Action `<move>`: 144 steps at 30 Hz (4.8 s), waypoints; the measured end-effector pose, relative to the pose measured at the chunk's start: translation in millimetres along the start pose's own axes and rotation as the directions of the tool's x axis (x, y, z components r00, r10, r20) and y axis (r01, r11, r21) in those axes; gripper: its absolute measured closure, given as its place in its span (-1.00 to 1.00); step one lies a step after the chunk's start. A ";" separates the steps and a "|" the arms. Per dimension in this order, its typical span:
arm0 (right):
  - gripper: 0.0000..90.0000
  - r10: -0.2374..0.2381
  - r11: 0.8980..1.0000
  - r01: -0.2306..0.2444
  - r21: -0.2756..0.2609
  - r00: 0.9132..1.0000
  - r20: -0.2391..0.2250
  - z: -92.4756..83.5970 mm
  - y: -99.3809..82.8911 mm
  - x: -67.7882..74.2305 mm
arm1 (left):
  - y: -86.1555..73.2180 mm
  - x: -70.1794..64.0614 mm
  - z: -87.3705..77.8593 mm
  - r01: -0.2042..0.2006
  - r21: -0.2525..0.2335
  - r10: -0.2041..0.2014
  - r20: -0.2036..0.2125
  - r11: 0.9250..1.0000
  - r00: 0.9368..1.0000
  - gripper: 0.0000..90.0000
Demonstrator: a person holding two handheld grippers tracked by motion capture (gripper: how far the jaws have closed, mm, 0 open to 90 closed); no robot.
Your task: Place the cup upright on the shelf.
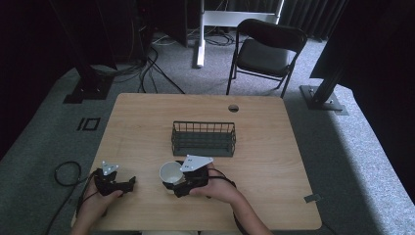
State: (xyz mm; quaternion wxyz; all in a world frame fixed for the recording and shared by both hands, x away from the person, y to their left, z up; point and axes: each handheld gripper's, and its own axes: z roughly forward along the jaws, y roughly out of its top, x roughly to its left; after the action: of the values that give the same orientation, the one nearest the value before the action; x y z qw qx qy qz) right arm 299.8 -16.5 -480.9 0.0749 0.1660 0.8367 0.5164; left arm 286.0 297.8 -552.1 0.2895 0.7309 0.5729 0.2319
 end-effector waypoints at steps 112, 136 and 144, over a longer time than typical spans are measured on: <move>-0.78 0.274 0.961 -0.222 -0.163 0.716 0.642 -56.1 -0.5 -112.5 | 0.0 -0.1 0.0 0.001 0.000 -0.001 0.000 1.000 1.000 -0.96; -0.78 0.258 0.966 -0.215 -0.145 0.734 0.628 -99.7 -36.1 -101.5 | 0.0 -0.1 0.1 0.002 -0.001 -0.002 0.000 1.000 1.000 -0.96; -0.78 0.258 0.965 -0.229 -0.129 0.739 0.622 -107.8 -54.4 -101.2 | 0.0 0.0 0.0 0.000 0.000 0.000 0.000 1.000 1.000 -0.96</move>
State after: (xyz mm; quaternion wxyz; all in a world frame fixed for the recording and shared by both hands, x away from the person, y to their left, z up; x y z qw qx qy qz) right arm 351.4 -165.3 -484.8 0.2875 0.4362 0.7219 0.4537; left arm 286.0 297.8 -552.1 0.2895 0.7309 0.5729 0.2318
